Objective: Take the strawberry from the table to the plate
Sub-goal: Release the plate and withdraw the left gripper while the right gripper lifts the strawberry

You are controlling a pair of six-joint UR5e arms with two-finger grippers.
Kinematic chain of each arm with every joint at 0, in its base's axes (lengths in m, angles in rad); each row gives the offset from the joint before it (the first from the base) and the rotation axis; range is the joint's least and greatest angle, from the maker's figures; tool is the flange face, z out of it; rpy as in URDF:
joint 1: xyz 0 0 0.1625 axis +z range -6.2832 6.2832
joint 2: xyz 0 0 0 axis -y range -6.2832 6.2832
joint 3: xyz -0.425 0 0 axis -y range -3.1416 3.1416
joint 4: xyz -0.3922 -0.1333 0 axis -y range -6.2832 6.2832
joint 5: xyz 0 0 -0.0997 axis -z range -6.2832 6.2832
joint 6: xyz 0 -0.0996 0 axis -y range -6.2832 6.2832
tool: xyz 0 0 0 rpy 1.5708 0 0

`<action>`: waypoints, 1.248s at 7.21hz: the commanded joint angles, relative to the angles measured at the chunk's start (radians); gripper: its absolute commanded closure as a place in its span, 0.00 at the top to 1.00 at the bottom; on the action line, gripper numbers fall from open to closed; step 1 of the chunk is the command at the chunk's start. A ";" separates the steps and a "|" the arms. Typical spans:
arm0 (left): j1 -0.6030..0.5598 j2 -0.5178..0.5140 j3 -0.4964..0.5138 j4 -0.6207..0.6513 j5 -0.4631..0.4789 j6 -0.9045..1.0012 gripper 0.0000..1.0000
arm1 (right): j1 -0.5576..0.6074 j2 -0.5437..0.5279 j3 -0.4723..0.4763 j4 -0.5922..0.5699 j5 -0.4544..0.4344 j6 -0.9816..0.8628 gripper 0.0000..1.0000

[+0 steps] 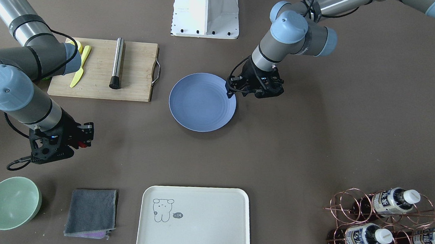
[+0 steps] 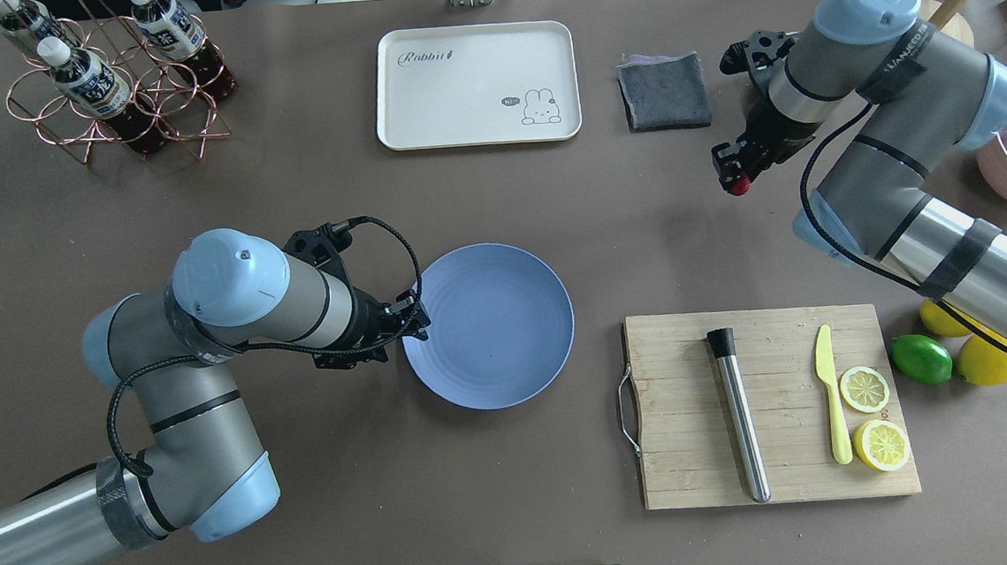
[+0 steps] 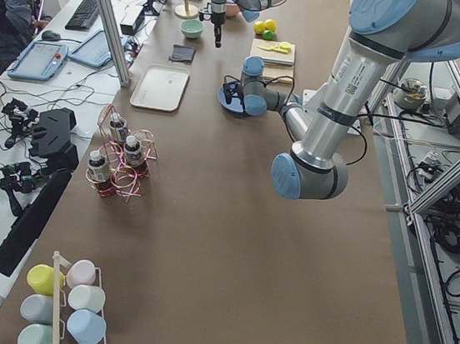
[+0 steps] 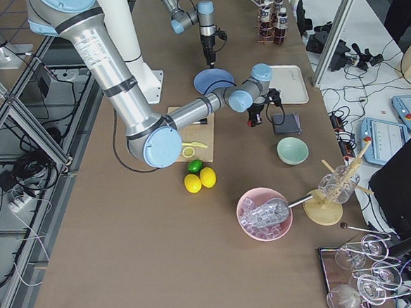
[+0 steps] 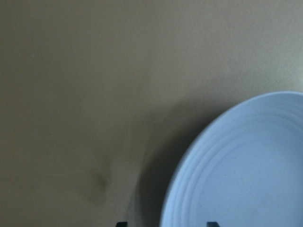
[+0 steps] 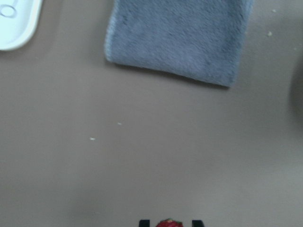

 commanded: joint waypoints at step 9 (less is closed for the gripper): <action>-0.434 0.121 -0.021 0.316 -0.257 0.732 0.65 | -0.499 0.220 0.075 -0.030 -0.363 0.628 0.00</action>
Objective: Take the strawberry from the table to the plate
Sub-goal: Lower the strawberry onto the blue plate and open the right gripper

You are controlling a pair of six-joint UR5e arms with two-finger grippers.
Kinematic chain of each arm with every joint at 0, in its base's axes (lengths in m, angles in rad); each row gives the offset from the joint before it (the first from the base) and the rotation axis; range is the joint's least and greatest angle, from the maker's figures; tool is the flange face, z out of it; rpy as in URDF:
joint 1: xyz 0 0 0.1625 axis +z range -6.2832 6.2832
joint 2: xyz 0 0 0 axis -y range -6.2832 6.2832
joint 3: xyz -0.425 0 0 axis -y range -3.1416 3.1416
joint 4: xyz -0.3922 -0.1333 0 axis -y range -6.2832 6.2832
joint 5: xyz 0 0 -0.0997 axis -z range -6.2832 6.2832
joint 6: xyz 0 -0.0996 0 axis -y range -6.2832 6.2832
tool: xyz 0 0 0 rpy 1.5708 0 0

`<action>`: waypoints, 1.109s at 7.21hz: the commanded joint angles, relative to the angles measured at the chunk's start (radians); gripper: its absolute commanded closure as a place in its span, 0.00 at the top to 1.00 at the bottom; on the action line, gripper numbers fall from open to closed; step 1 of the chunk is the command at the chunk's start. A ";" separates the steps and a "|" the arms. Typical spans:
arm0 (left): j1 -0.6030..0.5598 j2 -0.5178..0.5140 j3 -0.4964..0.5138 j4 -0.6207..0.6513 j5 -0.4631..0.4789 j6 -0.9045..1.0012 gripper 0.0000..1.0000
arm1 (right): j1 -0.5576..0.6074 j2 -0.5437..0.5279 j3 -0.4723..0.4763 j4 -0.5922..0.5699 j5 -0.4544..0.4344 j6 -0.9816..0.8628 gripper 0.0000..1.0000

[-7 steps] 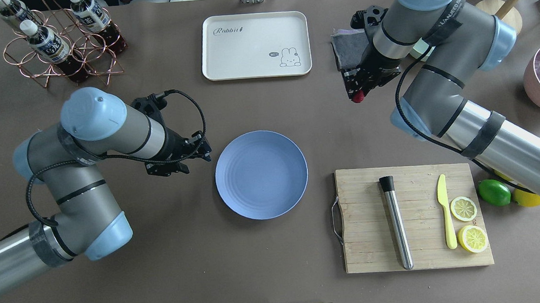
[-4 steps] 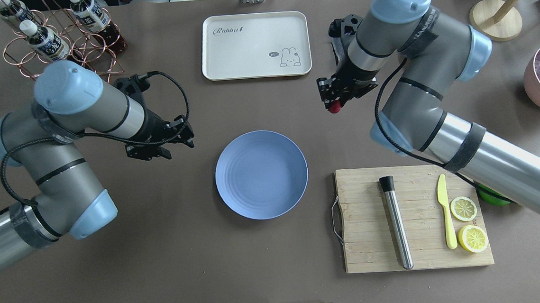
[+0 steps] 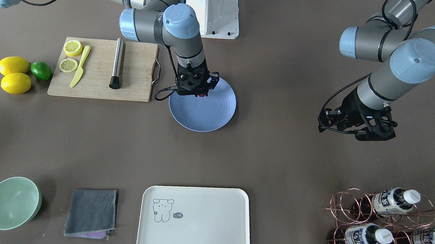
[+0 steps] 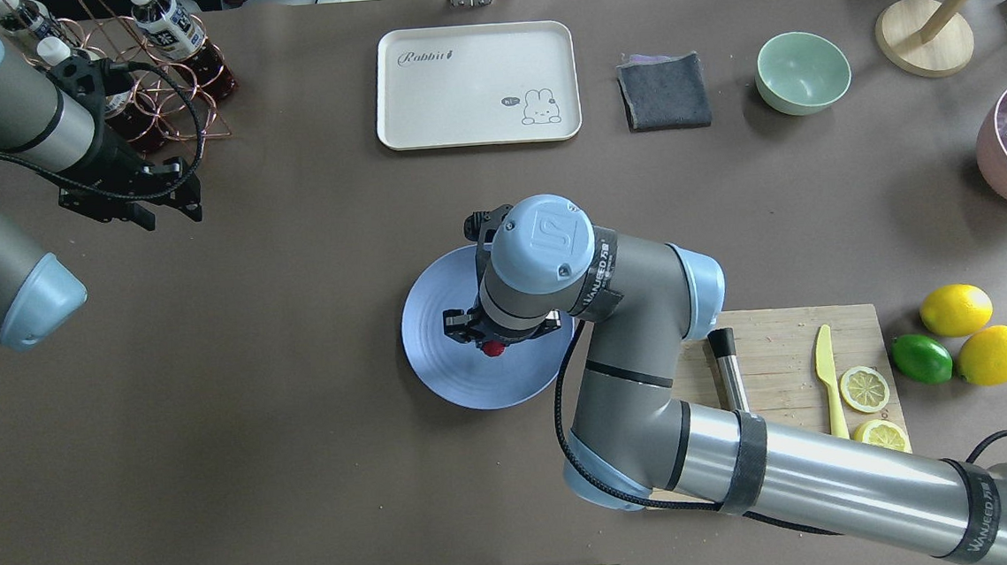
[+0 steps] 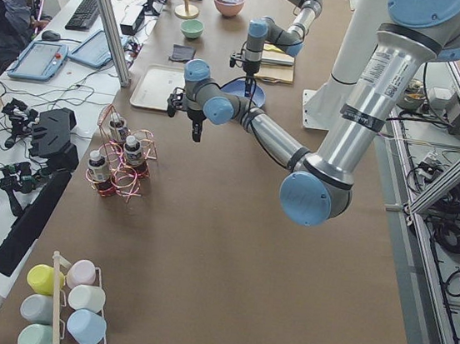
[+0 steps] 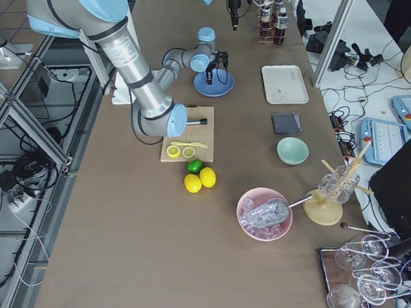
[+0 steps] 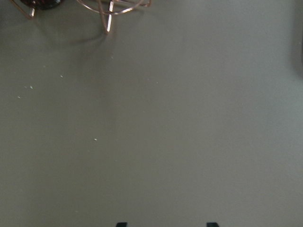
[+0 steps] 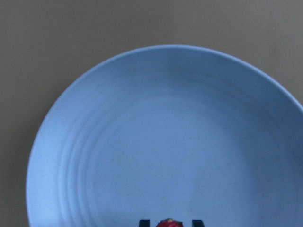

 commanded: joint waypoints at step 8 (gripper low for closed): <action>-0.006 0.021 -0.018 0.005 0.000 0.004 0.70 | 0.045 0.013 0.008 -0.006 0.019 -0.008 1.00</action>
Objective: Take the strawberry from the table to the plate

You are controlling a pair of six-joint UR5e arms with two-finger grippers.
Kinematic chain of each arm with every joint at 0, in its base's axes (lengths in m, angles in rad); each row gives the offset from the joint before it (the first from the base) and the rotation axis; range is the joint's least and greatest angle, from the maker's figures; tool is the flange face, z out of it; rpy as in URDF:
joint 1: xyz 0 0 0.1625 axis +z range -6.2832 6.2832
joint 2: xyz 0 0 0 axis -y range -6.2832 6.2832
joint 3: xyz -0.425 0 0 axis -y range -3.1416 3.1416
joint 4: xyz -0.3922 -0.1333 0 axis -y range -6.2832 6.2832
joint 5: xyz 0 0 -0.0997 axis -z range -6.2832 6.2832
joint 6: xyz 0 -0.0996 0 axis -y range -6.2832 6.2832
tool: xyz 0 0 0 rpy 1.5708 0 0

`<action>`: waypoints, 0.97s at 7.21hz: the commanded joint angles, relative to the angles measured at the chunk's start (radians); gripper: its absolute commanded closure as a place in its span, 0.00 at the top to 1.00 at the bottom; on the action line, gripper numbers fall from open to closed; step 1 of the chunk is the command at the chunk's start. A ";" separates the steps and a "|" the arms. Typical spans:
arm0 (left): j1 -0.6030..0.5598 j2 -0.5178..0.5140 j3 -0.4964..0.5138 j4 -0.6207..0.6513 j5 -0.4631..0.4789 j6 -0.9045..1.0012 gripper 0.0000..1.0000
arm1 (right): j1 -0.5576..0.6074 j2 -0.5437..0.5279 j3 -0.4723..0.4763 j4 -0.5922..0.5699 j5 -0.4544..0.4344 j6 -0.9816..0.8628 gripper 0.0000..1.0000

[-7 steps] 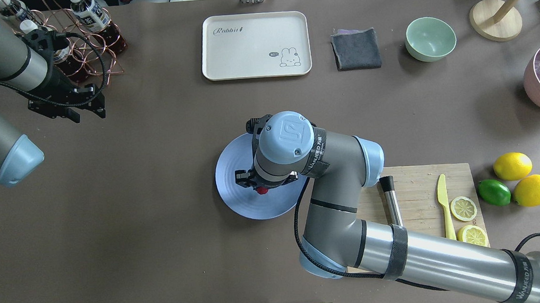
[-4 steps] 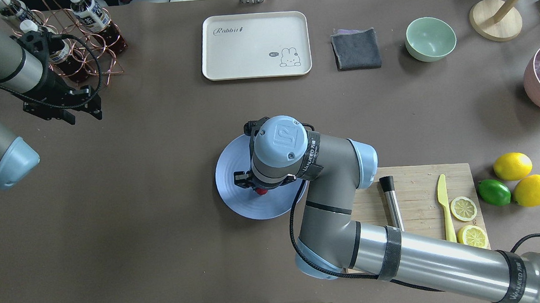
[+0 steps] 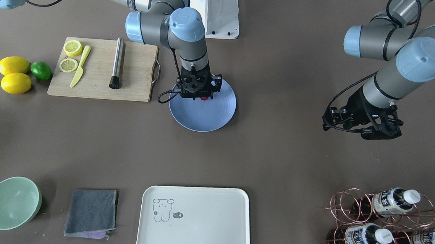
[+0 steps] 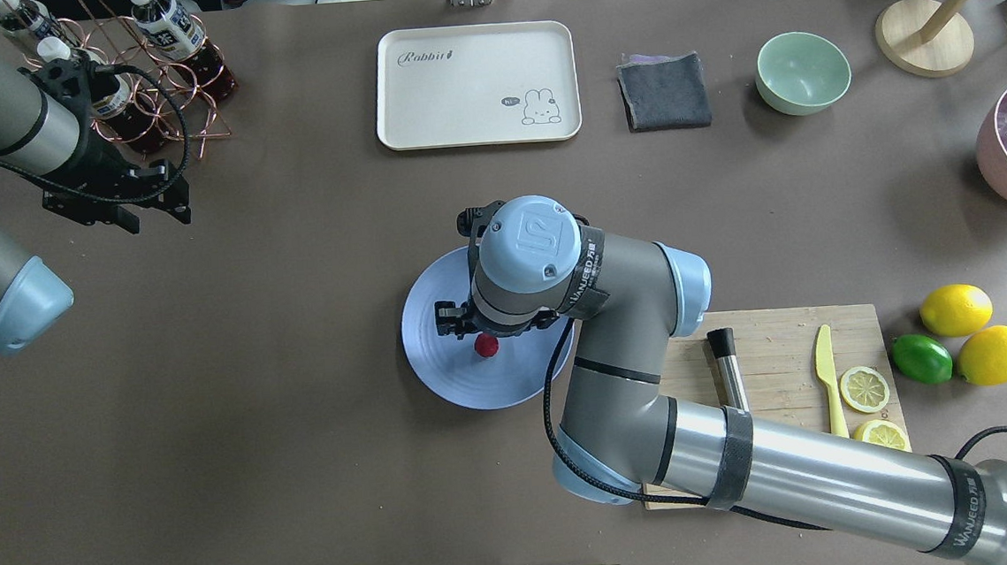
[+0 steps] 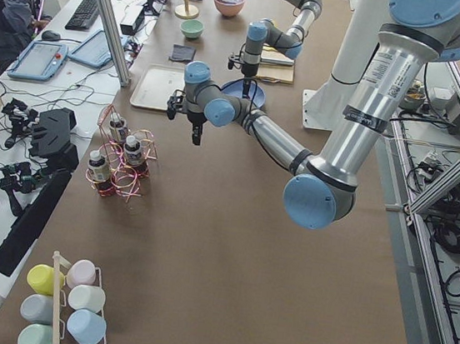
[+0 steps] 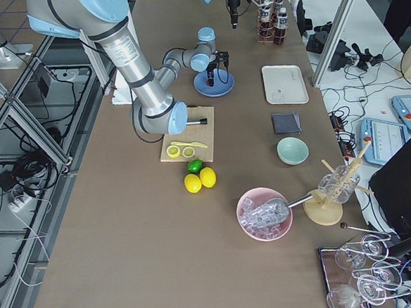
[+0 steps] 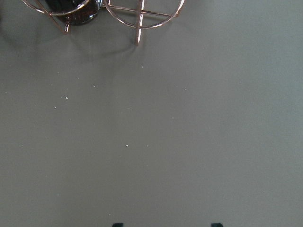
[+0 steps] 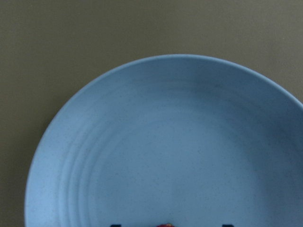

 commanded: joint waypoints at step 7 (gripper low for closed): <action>-0.367 0.240 0.013 0.162 -0.185 0.741 0.69 | 0.682 -0.529 0.250 -0.216 0.438 -0.922 1.00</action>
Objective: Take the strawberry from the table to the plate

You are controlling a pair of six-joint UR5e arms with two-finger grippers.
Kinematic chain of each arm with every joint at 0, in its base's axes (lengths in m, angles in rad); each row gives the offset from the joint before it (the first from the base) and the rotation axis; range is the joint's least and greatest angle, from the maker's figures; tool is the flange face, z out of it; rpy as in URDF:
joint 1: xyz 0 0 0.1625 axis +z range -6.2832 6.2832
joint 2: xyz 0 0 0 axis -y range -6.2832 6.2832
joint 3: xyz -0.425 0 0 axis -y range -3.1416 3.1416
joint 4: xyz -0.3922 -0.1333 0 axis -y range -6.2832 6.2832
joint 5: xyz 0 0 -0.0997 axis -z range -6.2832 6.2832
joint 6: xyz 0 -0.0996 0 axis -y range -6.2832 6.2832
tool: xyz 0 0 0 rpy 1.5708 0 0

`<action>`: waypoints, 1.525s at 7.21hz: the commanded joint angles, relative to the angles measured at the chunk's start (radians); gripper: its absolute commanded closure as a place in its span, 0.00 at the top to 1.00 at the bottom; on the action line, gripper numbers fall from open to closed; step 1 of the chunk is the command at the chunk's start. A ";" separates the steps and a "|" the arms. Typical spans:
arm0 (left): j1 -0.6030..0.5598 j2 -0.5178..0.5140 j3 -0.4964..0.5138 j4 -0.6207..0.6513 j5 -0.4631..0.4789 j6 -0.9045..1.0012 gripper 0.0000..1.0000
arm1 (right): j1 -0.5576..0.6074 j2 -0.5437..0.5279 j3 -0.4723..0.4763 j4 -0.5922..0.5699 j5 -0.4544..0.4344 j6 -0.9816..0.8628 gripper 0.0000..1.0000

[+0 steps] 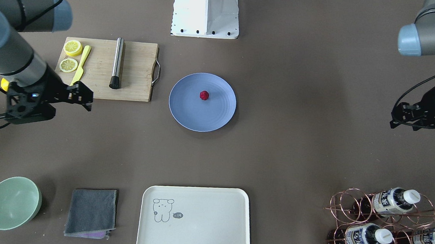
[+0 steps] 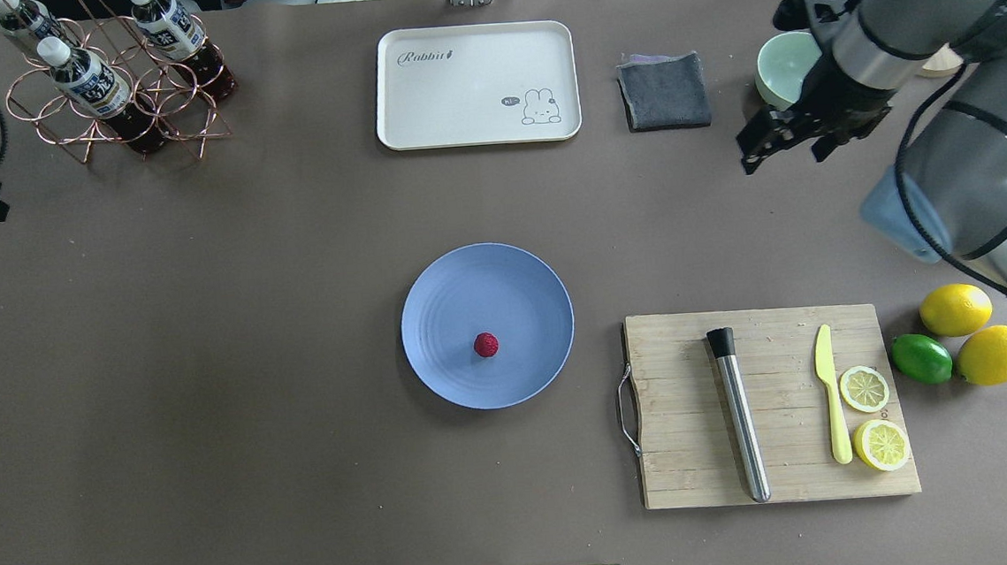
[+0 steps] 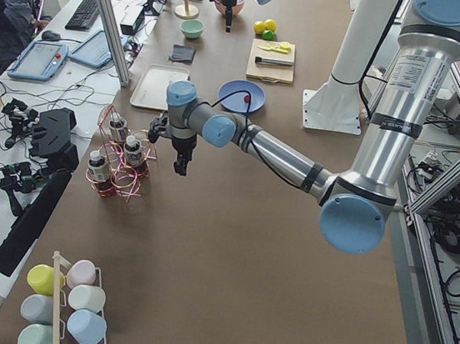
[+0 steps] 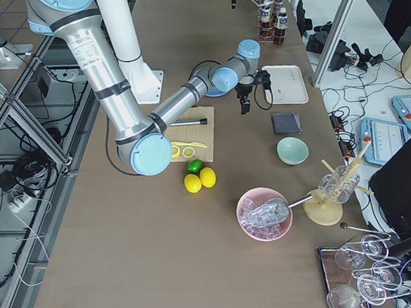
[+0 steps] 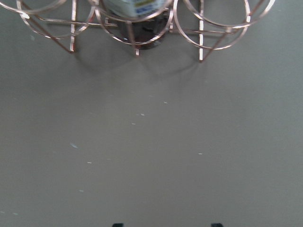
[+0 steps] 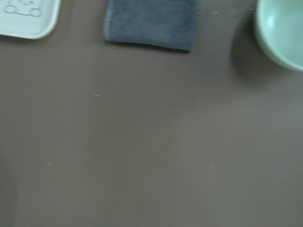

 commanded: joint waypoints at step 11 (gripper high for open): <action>-0.240 0.186 0.077 -0.005 -0.083 0.270 0.98 | 0.481 -0.277 -0.256 -0.006 0.049 -0.834 1.00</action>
